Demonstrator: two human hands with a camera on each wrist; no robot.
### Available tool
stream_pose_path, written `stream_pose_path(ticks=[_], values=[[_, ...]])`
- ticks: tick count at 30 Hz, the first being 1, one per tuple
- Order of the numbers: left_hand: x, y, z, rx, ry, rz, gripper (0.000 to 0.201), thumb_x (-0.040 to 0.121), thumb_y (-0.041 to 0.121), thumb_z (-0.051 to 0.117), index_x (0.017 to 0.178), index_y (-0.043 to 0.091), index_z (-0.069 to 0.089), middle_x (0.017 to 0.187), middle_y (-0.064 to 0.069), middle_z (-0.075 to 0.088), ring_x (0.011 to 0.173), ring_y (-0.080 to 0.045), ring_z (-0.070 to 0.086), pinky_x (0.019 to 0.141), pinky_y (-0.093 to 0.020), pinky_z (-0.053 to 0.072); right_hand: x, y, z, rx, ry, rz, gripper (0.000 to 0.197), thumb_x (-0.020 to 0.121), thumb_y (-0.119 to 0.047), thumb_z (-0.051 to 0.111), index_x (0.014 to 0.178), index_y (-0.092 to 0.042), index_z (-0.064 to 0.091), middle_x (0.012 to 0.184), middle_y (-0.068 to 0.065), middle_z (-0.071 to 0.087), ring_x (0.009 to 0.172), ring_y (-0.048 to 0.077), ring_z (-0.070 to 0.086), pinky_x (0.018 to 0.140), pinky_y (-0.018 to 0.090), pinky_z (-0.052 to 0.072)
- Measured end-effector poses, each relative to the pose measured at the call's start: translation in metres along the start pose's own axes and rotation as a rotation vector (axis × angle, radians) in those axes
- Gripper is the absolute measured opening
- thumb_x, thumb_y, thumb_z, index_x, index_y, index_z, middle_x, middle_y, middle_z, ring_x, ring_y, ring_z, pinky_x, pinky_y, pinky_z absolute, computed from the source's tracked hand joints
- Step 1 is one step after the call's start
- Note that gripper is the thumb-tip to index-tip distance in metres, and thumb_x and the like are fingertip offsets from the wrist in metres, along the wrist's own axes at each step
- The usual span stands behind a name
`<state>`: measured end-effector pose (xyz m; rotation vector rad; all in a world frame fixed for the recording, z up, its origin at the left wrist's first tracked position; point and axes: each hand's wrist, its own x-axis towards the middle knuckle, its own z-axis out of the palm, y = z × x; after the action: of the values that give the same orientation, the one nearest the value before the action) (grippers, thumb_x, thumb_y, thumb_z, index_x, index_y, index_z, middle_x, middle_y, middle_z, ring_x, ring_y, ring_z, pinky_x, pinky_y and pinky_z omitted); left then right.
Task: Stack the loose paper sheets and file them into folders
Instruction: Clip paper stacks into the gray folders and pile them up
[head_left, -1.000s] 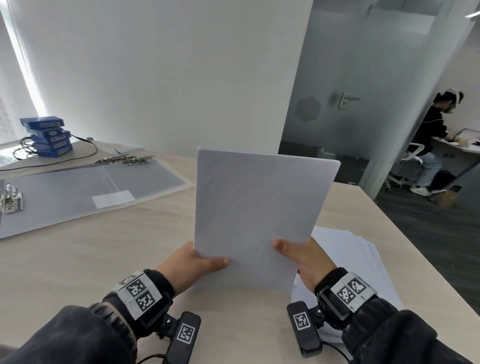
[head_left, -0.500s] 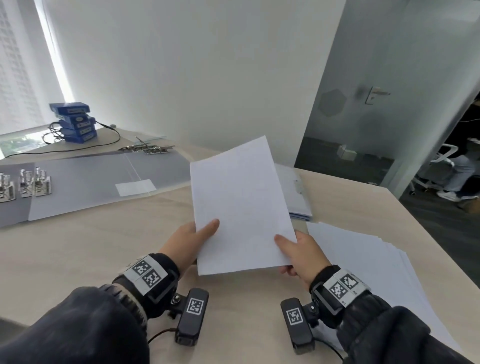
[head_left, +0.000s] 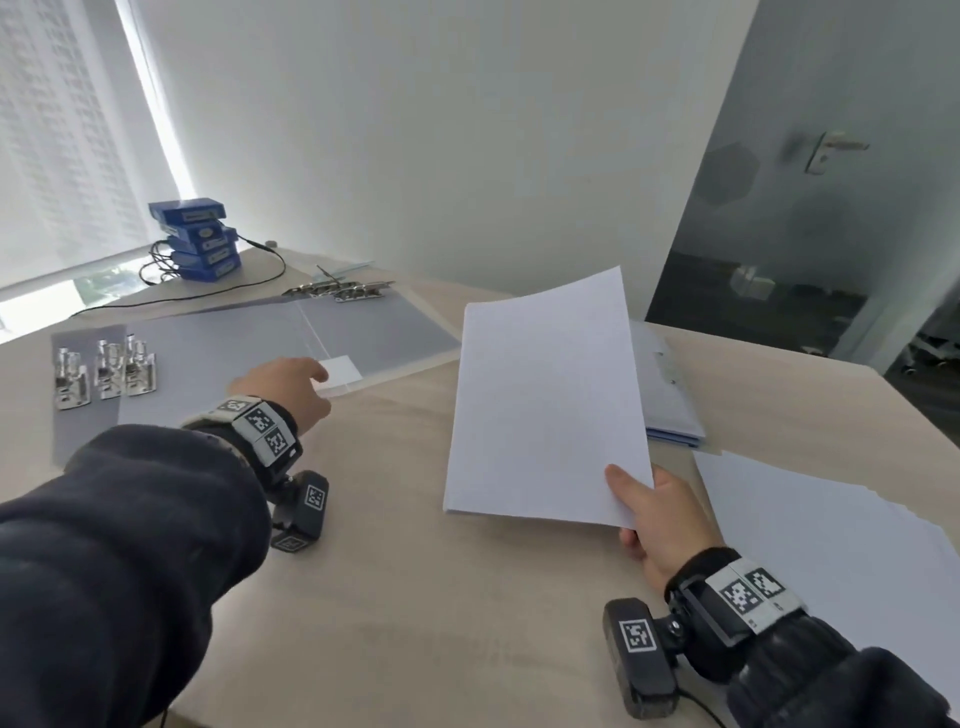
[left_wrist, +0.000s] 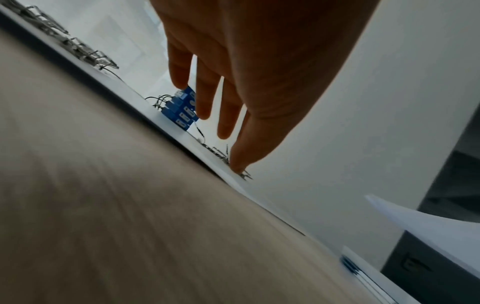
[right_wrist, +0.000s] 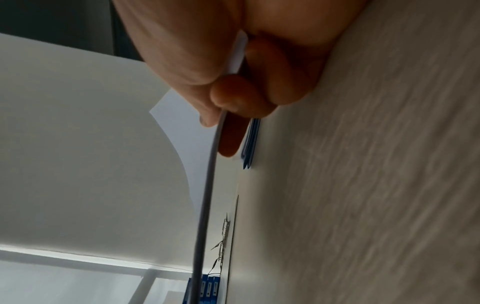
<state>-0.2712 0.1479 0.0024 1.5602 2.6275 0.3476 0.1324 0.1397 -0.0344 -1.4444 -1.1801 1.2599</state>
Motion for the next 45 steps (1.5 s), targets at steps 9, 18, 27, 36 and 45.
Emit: stream_pose_path(ticks=[9,18,27,36,45], values=[[0.046,-0.019,0.012,0.199,-0.181,-0.05,0.067,0.094,0.041,0.067,0.152,0.02,0.041,0.157,-0.004,0.043,0.141,-0.028,0.044,0.114,-0.037,0.037,-0.005,-0.003,0.0,-0.003,0.008,0.004,0.013,0.099,-0.022,0.061,0.095,-0.011,0.068,0.07,0.0,0.062,0.046,0.014,0.041,0.037,0.021,0.034],[0.05,-0.023,0.01,0.333,-0.186,0.002,0.054,0.103,0.038,0.05,0.153,0.018,0.04,0.158,-0.006,0.041,0.143,-0.027,0.041,0.116,-0.038,0.033,-0.007,-0.003,0.0,0.012,0.013,0.016,0.013,0.099,-0.025,0.062,0.1,-0.014,0.069,0.08,0.004,0.065,0.046,0.014,0.04,0.04,0.023,0.035],[0.042,-0.008,0.007,0.427,-0.235,0.017,0.055,0.102,0.048,0.051,0.141,0.01,0.051,0.141,-0.009,0.058,0.128,-0.027,0.055,0.104,-0.035,0.043,-0.005,-0.001,-0.001,0.047,0.002,0.016,0.011,0.099,-0.023,0.062,0.099,-0.014,0.069,0.083,0.003,0.066,0.042,0.009,0.041,0.038,0.02,0.034],[0.03,0.015,-0.004,0.593,-0.177,0.17,0.031,0.095,0.018,0.055,0.123,0.013,0.066,0.096,-0.002,0.064,0.086,-0.021,0.064,0.069,-0.025,0.049,-0.001,0.004,-0.003,0.052,0.006,0.009,0.01,0.098,-0.025,0.063,0.099,-0.017,0.07,0.084,0.001,0.068,0.054,0.015,0.045,0.04,0.023,0.036],[-0.039,0.04,-0.025,0.159,-0.002,0.246,0.035,0.093,0.012,0.05,0.125,0.017,0.064,0.107,-0.009,0.066,0.094,-0.028,0.064,0.079,-0.034,0.053,-0.021,-0.001,-0.021,0.277,0.031,-0.031,0.014,0.099,-0.021,0.061,0.087,-0.015,0.063,0.067,0.004,0.053,0.041,0.013,0.034,0.04,0.021,0.025]])
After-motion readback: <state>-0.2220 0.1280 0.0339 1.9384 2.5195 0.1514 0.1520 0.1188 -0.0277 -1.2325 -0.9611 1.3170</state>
